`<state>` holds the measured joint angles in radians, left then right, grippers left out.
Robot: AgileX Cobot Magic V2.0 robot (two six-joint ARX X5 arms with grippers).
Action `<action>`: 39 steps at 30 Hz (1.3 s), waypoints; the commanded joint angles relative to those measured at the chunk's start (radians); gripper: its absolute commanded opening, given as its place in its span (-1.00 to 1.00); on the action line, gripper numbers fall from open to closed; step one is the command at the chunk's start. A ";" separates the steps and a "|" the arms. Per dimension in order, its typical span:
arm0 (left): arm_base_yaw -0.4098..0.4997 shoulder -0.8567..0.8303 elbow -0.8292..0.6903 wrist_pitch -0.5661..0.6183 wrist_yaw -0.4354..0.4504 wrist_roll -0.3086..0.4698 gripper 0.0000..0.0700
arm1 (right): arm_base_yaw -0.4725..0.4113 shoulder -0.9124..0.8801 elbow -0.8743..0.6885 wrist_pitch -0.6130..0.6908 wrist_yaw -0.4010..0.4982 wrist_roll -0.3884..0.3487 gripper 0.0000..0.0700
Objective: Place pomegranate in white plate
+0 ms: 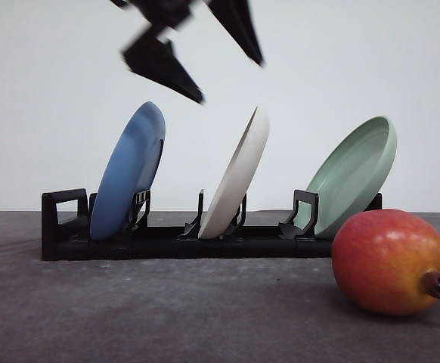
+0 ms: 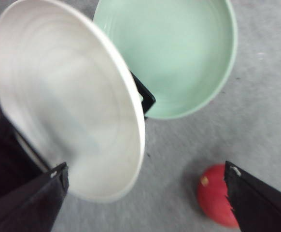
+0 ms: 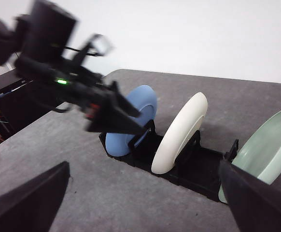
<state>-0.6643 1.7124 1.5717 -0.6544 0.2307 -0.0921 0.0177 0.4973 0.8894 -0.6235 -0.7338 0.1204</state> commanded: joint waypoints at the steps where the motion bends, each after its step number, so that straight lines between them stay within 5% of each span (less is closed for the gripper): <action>1: -0.019 0.056 0.050 0.000 -0.013 0.018 0.79 | 0.000 0.005 0.018 0.009 0.000 0.011 0.80; 10: -0.063 0.190 0.083 0.087 -0.082 0.033 0.68 | 0.000 0.005 0.018 0.008 0.000 0.014 0.80; 16: -0.065 0.196 0.083 0.104 -0.086 0.040 -0.07 | 0.000 0.005 0.018 0.008 0.000 0.030 0.80; 21: -0.064 0.196 0.083 0.078 -0.092 0.039 -1.00 | 0.000 0.005 0.018 0.008 0.000 0.030 0.80; 39: -0.078 0.055 0.090 0.063 -0.092 0.004 -1.00 | 0.000 0.005 0.018 0.008 0.001 0.029 0.80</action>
<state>-0.7284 1.7938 1.6299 -0.6056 0.1341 -0.0753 0.0177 0.4973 0.8894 -0.6239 -0.7334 0.1390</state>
